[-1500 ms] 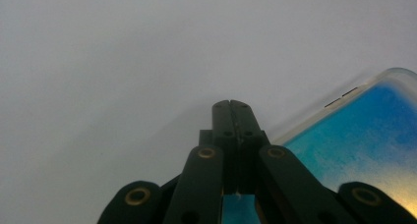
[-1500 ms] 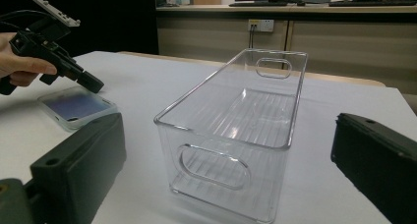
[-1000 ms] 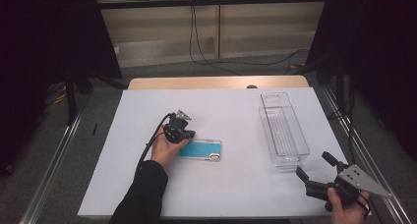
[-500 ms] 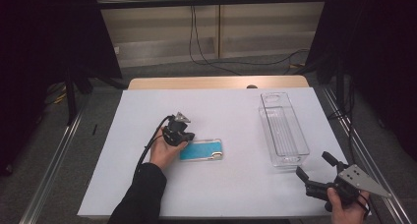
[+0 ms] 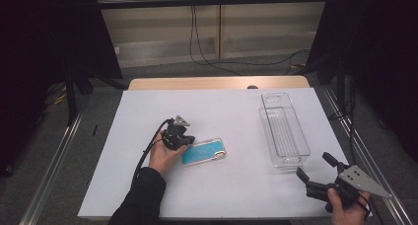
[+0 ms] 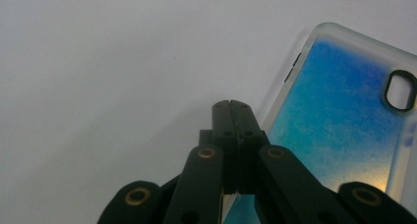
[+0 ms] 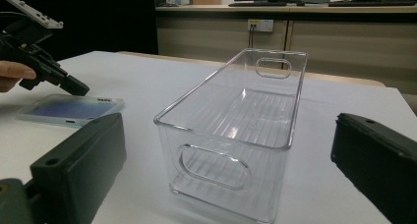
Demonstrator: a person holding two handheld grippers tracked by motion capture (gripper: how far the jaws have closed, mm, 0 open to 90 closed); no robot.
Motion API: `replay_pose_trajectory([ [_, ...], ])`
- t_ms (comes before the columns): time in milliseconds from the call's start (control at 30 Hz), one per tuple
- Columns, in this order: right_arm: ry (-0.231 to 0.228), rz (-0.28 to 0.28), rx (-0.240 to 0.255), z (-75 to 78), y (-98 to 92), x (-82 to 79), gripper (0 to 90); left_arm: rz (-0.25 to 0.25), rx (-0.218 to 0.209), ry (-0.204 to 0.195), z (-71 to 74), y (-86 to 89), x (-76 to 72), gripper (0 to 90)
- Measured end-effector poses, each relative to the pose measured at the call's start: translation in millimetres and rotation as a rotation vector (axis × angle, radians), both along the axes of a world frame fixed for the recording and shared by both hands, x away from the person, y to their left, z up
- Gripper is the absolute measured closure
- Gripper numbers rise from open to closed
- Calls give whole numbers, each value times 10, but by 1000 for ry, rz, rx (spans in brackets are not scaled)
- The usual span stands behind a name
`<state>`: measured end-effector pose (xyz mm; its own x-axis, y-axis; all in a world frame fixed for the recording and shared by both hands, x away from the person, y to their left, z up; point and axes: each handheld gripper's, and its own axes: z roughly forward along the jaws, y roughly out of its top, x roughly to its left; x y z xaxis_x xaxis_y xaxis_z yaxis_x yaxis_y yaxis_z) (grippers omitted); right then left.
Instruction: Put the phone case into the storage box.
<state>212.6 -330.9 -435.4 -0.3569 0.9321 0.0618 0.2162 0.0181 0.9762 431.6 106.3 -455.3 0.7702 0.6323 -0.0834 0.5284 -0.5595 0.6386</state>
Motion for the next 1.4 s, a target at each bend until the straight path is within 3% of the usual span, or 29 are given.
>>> replay_pose_trajectory([
  [1000, -3, 1, -4, 2, 5, -4, 0, -7, 4, 23, 27, 18, -148, 900],
  [1400, -1, -7, -6, 1, 1, -6, 0, -9, 28, 9, 43, 25, -249, 900],
])
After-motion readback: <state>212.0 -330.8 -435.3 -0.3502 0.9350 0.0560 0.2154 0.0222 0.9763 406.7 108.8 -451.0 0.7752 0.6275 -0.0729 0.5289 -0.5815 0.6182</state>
